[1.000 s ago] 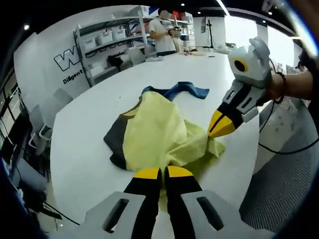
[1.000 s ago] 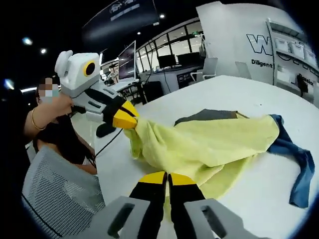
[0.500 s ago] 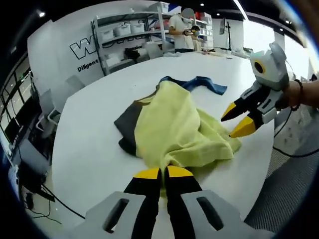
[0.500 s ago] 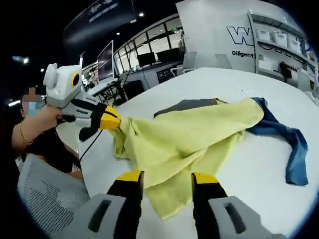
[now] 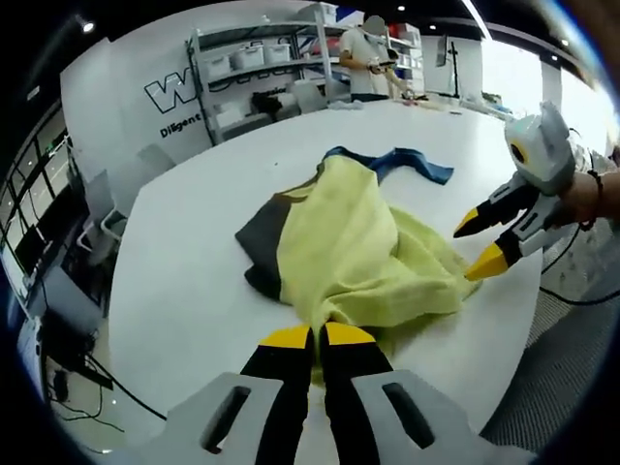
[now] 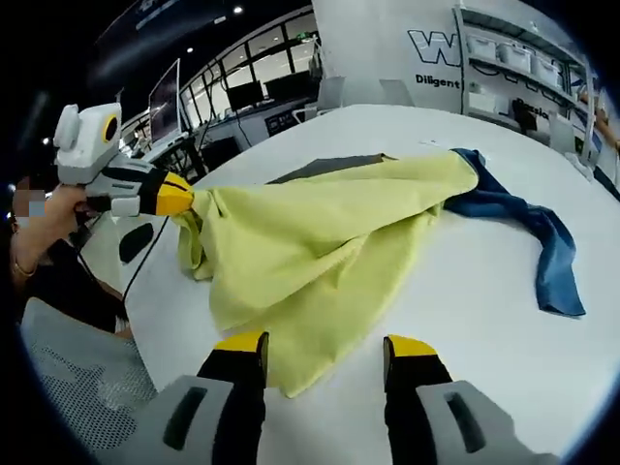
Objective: Fold the garment on the visible template until the final outline fits inside the template.
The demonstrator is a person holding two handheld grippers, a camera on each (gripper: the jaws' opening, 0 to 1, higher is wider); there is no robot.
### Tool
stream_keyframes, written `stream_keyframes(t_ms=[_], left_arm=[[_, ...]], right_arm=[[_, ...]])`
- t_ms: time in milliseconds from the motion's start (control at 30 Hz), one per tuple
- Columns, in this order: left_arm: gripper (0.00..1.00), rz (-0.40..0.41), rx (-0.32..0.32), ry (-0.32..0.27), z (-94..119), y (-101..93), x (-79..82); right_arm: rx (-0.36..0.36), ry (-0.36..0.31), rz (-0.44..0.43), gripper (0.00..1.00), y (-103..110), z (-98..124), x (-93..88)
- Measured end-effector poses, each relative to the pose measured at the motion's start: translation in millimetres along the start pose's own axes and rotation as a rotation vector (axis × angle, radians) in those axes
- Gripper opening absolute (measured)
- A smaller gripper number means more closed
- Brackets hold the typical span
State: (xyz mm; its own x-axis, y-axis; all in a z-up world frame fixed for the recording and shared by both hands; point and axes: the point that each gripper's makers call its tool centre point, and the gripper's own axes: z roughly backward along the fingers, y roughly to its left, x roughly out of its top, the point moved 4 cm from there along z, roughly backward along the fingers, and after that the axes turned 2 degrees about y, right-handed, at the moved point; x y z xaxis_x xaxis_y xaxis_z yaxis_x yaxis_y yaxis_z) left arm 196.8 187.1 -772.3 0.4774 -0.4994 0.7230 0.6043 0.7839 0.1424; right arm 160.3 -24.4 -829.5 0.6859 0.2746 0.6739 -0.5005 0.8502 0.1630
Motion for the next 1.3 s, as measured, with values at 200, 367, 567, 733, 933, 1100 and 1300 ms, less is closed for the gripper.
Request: stream_keyframes(t_ms=[200, 367, 567, 733, 933, 1100, 1300], left_arm=[[0.04, 0.005, -0.001, 0.0, 0.6, 0.2, -1.0], [0.04, 0.01, -0.004, 0.0, 1.0, -0.4, -1.7], [0.04, 0.013, -0.021, -0.002, 1.3, -4.3, -2.4], [0.04, 0.019, -0.022, -0.005, 1.1, -6.1, -3.0], [0.04, 0.041, -0.056, -0.023, 4.7, -12.0, -1.2], [0.04, 0.036, -0.063, -0.031, 5.0, -18.9, -0.3], [0.04, 0.014, -0.154, -0.019, 4.3, -40.3, -1.6]], right_arm=[[-0.042, -0.001, -0.024, 0.3, -1.5, -6.1, 2.2], [-0.08, 0.006, -0.013, 0.22, -2.8, -10.0, 2.6], [-0.111, 0.027, 0.009, 0.0, -10.4, -9.8, -0.7], [-0.093, 0.028, -0.007, 0.0, -11.3, -8.2, -2.8], [-0.1, 0.047, -0.029, 0.0, -19.4, 6.3, -8.2], [-0.129, 0.072, -0.041, 0.0, -35.7, 21.9, -14.6], [-0.172, 0.122, -0.064, 0.0, -54.5, 40.7, -26.7]])
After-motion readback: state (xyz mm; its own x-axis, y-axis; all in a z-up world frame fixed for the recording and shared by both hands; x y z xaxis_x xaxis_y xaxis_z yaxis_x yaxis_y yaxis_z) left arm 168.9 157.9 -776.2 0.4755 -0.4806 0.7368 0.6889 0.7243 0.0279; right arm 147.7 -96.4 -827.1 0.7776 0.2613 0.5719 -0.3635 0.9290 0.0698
